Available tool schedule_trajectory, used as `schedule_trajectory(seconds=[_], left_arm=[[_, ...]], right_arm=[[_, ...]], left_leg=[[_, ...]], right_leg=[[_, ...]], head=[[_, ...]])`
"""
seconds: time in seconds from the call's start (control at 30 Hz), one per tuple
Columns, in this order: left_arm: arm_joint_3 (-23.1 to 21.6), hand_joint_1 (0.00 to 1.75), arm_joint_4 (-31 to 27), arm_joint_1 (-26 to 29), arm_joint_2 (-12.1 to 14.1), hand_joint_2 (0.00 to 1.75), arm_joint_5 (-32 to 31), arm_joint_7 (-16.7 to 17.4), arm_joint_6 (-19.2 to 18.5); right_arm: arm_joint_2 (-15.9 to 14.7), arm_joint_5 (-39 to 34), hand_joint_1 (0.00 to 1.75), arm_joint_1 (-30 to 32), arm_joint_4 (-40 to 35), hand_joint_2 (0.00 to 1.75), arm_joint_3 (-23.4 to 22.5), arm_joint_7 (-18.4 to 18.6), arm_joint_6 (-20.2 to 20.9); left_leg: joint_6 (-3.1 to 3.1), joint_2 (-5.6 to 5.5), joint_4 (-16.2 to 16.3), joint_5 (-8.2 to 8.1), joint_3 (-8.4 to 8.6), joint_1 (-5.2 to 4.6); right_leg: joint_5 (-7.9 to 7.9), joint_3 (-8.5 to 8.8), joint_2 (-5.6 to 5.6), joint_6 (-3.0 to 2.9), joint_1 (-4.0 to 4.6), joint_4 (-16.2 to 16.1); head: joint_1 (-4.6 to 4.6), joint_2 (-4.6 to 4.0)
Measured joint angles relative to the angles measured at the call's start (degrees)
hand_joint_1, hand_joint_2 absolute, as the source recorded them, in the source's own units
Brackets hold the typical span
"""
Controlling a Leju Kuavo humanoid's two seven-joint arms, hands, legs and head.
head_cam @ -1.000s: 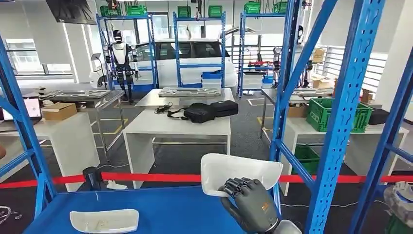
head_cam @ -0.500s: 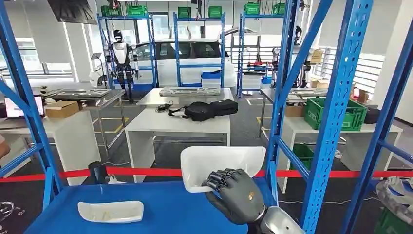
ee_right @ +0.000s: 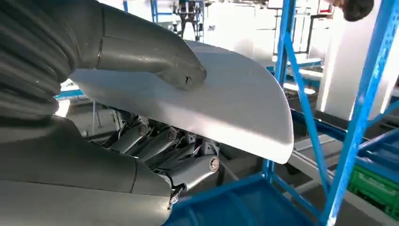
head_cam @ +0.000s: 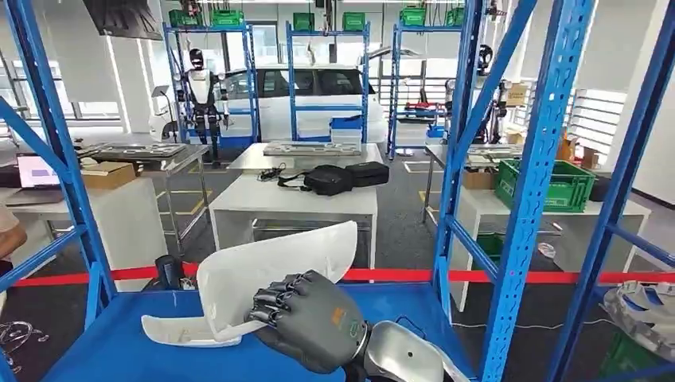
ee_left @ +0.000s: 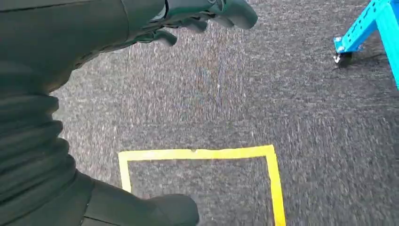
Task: Take the parts from the cabinet and place them on the table.
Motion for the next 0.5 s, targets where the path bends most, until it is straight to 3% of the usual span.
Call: schedule_trajectory(seconds=[0.03, 0.07, 0.1, 0.17, 0.2, 0.23, 0.27, 0.3, 0.37, 0.4, 0.43, 0.5], left_arm=[[0.1, 0.00, 0.0, 0.0, 0.0, 1.75, 0.0, 0.0, 0.0], [0.1, 0.00, 0.0, 0.1, -0.1, 1.75, 0.0, 0.0, 0.0], [0.2, 0.00, 0.0, 0.1, -0.1, 1.75, 0.0, 0.0, 0.0], [0.4, 0.00, 0.0, 0.0, 0.0, 1.75, 0.0, 0.0, 0.0], [0.5, 0.00, 0.0, 0.1, 0.0, 1.75, 0.0, 0.0, 0.0], [0.5, 0.00, 0.1, 0.1, 0.0, 1.75, 0.0, 0.0, 0.0], [0.6, 0.00, 0.1, 0.1, 0.0, 1.75, 0.0, 0.0, 0.0], [0.7, 0.00, 0.0, 0.1, 0.0, 1.75, 0.0, 0.0, 0.0], [0.8, 0.00, 0.0, 0.0, 0.0, 1.75, 0.0, 0.0, 0.0], [0.9, 0.00, 0.0, -0.1, 0.0, 1.75, 0.0, 0.0, 0.0], [0.9, 0.00, 0.0, -0.1, 0.0, 1.75, 0.0, 0.0, 0.0], [0.9, 0.00, 0.1, -0.1, 0.0, 1.75, 0.0, 0.0, 0.0]], right_arm=[[0.0, 0.0, 1.61, -0.1, 0.0, 1.75, 0.2, 0.0, -0.3], [0.0, 0.0, 1.61, -0.2, 0.0, 1.75, 0.4, 0.0, -0.6], [0.0, 0.0, 1.61, -0.2, 0.0, 1.75, 0.5, 0.1, -0.8], [-0.1, 0.1, 1.61, -0.2, 0.0, 1.75, 0.7, 0.4, -0.9], [-0.1, 0.1, 1.61, -0.1, 0.0, 1.75, 0.9, 0.3, -0.9], [-0.2, 0.1, 1.61, 0.0, 0.0, 1.75, 1.0, 0.4, -0.9], [-0.2, 0.1, 1.61, 0.0, 0.0, 1.75, 1.1, 0.5, -0.9], [-0.3, 0.1, 1.61, 0.0, 0.0, 1.75, 1.2, 0.5, -0.9], [-0.3, 0.1, 1.61, -0.2, 0.0, 1.75, 1.3, 0.5, -0.9], [-0.3, 0.1, 1.61, -0.3, -0.2, 1.75, 1.4, 0.5, -0.9], [-0.3, 0.1, 1.61, -0.3, -0.2, 1.75, 1.4, 0.5, -1.0], [-0.3, 0.1, 1.61, -0.3, -0.2, 1.75, 1.5, 0.5, -1.0]], left_leg=[[-0.43, -0.01, -0.2, 0.34, -0.12, -0.36], [-0.57, -0.19, 0.4, -0.73, -0.83, -0.06], [-0.69, -0.20, 2.6, -3.34, -1.47, 0.01], [-1.30, -0.18, 11.3, -8.95, -4.30, 0.16], [-1.53, -0.18, 15.2, -10.54, -5.47, 0.19], [-1.70, -0.18, 17.1, -10.65, -5.62, 0.26], [-1.81, -0.17, 16.2, -9.40, -4.45, 0.37], [-1.91, -0.16, 13.0, -7.45, -2.17, 0.51], [-2.28, -0.13, 4.0, -4.60, 3.85, 0.83], [-2.33, -0.35, -0.1, -6.22, 6.98, 0.56], [-1.32, -0.70, 0.3, -5.74, 6.16, 0.37], [-0.43, -0.74, 0.3, -5.72, 5.58, 0.30]], right_leg=[[0.71, -0.08, -0.05, -0.34, -0.53, -0.7], [1.49, -0.20, -0.31, -0.50, -0.82, -1.2], [1.98, -0.62, -0.31, -1.05, -0.93, -1.4], [2.87, -1.83, -0.30, -1.00, -0.99, -1.3], [3.30, -2.50, -0.30, -0.95, -1.00, -1.3], [3.72, -3.11, -0.30, -0.82, -1.04, -1.2], [4.13, -3.70, -0.30, -0.63, -1.10, -1.1], [4.47, -4.25, -0.30, -0.38, -1.22, -0.9], [4.90, -5.08, -0.30, 0.18, -1.44, -0.3], [5.15, -5.74, -0.28, 0.63, -1.20, 0.1], [5.46, -5.85, -0.29, 1.03, -1.10, 0.2], [6.18, -6.06, -0.19, 1.65, -1.05, 0.2]], head=[[0.00, 0.00], [0.00, -0.02], [-0.22, 0.00], [-0.24, 0.00], [-0.28, 0.00], [-0.31, 0.00], [-0.31, 0.00], [-0.33, 0.00], [-0.37, 0.00], [-0.50, -0.02], [-0.37, 0.00], [-0.33, 0.00]])
